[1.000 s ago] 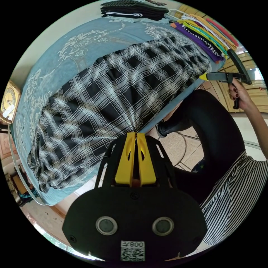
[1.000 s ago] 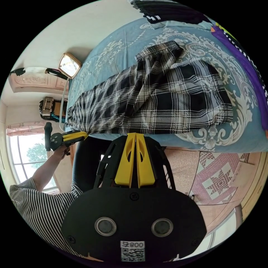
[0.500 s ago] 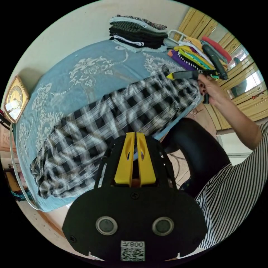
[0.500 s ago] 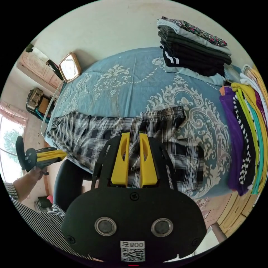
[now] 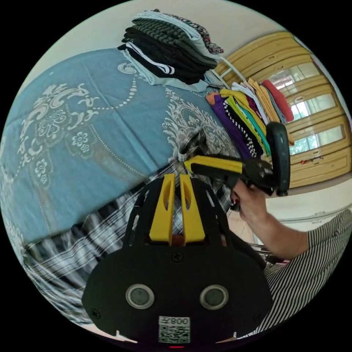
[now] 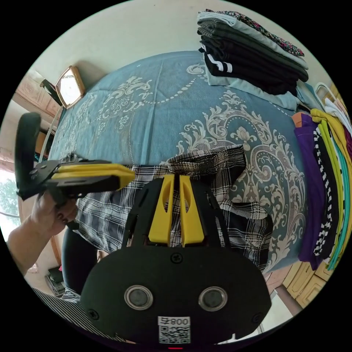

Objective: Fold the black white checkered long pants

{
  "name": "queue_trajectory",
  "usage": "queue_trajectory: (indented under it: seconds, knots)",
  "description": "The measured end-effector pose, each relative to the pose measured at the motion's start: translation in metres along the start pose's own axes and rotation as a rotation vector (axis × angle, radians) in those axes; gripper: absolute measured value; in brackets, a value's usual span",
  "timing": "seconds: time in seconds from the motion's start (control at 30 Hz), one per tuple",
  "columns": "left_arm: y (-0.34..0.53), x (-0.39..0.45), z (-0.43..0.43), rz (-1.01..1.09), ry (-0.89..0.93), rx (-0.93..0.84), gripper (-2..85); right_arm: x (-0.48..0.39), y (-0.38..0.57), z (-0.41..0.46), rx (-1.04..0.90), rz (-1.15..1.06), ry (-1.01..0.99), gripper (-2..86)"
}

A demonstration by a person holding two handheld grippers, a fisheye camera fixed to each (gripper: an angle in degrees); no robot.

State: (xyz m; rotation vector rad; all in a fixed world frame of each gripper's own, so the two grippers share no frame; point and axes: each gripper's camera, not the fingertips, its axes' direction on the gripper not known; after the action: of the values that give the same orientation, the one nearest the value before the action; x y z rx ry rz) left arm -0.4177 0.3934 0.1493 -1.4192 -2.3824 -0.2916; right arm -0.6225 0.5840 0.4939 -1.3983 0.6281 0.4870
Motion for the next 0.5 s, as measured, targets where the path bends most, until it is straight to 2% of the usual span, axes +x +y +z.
queue_trajectory:
  seconds: [0.2,0.5]
  knots:
    - [-0.049,0.007,0.012,-0.065,0.16,-0.037,0.6,0.034,0.027,0.011,0.081,0.088,-0.205,1.1]
    - [-0.079,0.094,-0.007,0.045,0.368,-0.003,0.2,0.099,0.104,0.002,0.271,0.224,-0.444,0.8]
